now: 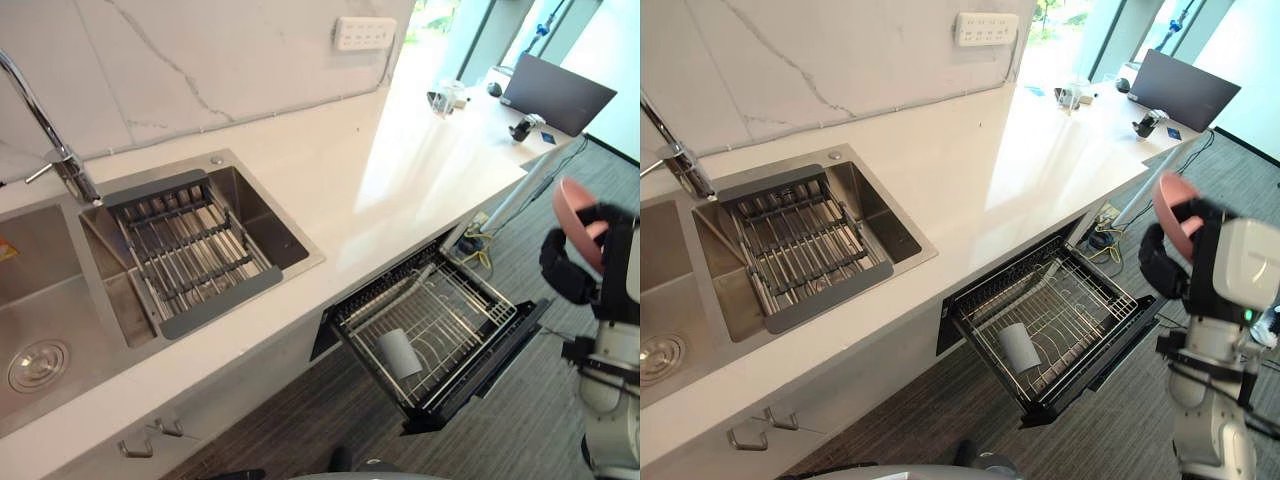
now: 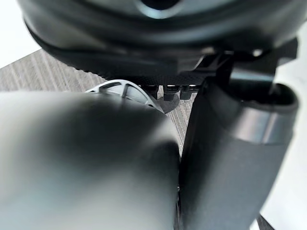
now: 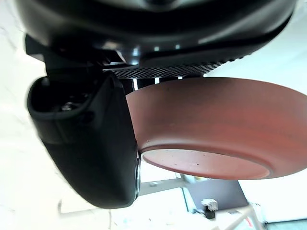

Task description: Walk over to the sink, pick up the cup, carry it to the dishwasher, place the cup inside the dishwasher, then close the dishwasher door

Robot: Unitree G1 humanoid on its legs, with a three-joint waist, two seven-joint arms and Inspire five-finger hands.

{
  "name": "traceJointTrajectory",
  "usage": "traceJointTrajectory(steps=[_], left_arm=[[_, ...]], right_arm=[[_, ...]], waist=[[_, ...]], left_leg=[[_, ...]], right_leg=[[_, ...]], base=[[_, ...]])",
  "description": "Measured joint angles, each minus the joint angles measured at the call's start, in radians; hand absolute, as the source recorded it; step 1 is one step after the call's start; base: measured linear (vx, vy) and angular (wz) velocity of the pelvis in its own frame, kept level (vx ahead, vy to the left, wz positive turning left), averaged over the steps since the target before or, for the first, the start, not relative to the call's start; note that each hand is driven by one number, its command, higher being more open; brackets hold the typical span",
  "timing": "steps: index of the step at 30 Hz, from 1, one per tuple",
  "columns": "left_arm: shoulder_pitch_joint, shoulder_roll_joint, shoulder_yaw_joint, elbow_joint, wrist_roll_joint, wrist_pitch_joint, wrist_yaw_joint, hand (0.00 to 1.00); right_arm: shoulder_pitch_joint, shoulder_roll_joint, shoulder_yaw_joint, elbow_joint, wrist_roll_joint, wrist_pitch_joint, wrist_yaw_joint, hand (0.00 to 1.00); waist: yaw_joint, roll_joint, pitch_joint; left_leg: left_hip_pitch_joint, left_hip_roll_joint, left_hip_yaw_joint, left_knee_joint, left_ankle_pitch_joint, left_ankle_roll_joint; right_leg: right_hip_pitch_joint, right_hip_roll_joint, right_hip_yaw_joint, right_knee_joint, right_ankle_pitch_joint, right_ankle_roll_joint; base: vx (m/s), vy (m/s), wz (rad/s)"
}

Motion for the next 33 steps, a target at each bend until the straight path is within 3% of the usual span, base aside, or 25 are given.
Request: traceJointTrajectory(steps=[8,12,16,22,33], left_arm=[[-0.001,-0.022,0.001,-0.047,-0.03,-0.001,0.023,1.0],[-0.024,-0.043,0.001,-0.077,-0.114,0.001,0.038,1.0],[-0.061,-0.056,0.0,-0.081,-0.202,0.0,0.037,1.0],[-0.113,-0.058,-0.008,-0.08,-0.256,0.001,-0.031,1.0],[-0.195,-0.068,-0.061,-0.079,-0.278,0.028,-0.098,1.0]], right_arm=[[0.018,0.048,0.0,0.041,-0.007,0.008,-0.004,0.0],[-0.044,0.049,0.004,0.119,-0.007,0.015,-0.038,0.0],[-0.143,0.044,0.036,0.207,-0.002,0.069,-0.042,0.0],[-0.335,-0.068,0.103,0.376,0.033,0.133,-0.124,0.0],[-0.674,-0.263,0.271,0.63,0.148,0.166,-0.144,0.0]], waist=[[0.02,0.041,0.056],[0.025,0.088,0.116],[0.032,0.13,0.204],[0.04,0.191,0.309],[0.054,0.292,0.402]], left_leg=[[0.015,-0.031,-0.031,-0.013,0.005,0.009],[-0.082,-0.045,-0.056,0.015,-0.001,0.035],[-0.123,-0.053,-0.079,0.045,-0.005,0.055],[-0.185,-0.067,-0.105,0.07,-0.008,0.071],[-0.27,-0.104,-0.135,0.054,0.016,0.111]], right_leg=[[0.034,-0.027,-0.022,-0.004,0.012,0.009],[-0.042,-0.055,-0.041,0.006,0.027,0.018],[-0.061,-0.069,-0.06,0.018,0.032,0.019],[-0.111,-0.093,-0.079,0.05,0.032,0.019],[-0.205,-0.137,-0.092,0.1,0.034,0.024]], base=[[-0.01,0.064,0.13],[-0.03,0.083,0.18],[-0.03,0.06,0.17],[-0.02,0.049,0.13],[0.0,0.048,0.09]])
